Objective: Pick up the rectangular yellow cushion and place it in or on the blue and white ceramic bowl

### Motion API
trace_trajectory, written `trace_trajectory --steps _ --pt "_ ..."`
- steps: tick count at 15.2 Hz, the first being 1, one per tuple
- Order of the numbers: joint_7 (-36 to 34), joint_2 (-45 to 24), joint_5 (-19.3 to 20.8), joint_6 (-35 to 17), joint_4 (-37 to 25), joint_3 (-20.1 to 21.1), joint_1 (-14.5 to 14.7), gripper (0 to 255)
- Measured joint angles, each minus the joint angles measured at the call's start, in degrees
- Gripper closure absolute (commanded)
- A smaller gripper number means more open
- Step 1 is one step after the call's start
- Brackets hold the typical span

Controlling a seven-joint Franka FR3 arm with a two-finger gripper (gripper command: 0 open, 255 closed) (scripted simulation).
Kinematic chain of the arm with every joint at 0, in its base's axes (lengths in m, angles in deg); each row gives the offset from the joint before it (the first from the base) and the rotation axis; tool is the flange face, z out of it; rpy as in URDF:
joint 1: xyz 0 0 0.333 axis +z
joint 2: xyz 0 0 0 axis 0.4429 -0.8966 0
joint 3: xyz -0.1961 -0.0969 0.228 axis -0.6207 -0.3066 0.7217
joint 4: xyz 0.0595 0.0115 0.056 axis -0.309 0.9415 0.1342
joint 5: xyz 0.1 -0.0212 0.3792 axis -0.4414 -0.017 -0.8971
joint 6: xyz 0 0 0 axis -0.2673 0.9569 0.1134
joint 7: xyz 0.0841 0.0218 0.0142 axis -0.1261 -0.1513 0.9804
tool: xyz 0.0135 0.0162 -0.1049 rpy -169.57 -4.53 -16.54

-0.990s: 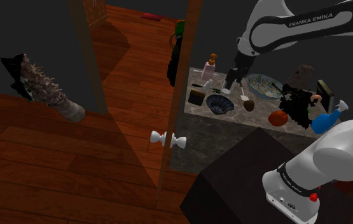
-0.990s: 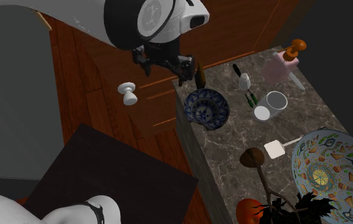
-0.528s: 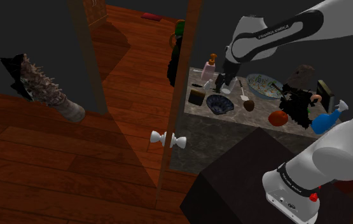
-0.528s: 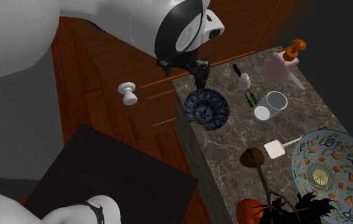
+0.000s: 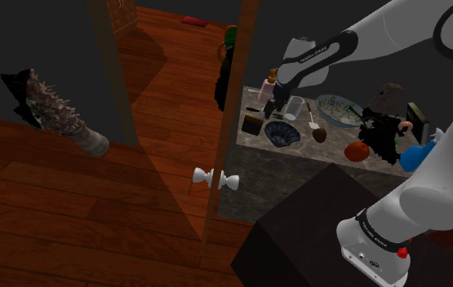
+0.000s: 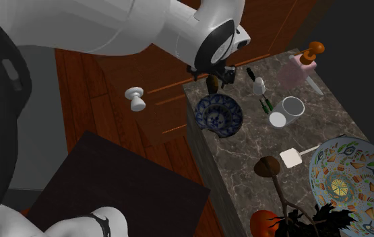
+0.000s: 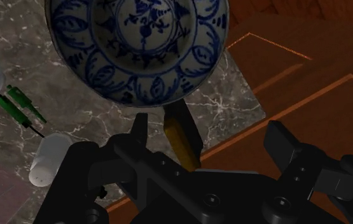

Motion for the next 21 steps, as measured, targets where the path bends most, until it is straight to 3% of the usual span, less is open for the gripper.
trace_trajectory --steps 6,12,19,20,21 --pt "2.46 -11.39 -1.53 -3.81 -8.49 0.53 -1.51 0" --pt "2.75 -15.52 -1.98 -7.11 -9.38 0.9 -1.74 0" --pt "2.79 -15.97 -2.02 -7.41 -9.57 0.94 -1.78 0" --pt "2.79 -15.97 -2.02 -7.41 -9.57 0.94 -1.78 255" --pt "2.79 -15.97 -2.02 -7.41 -9.57 0.94 -1.78 255"
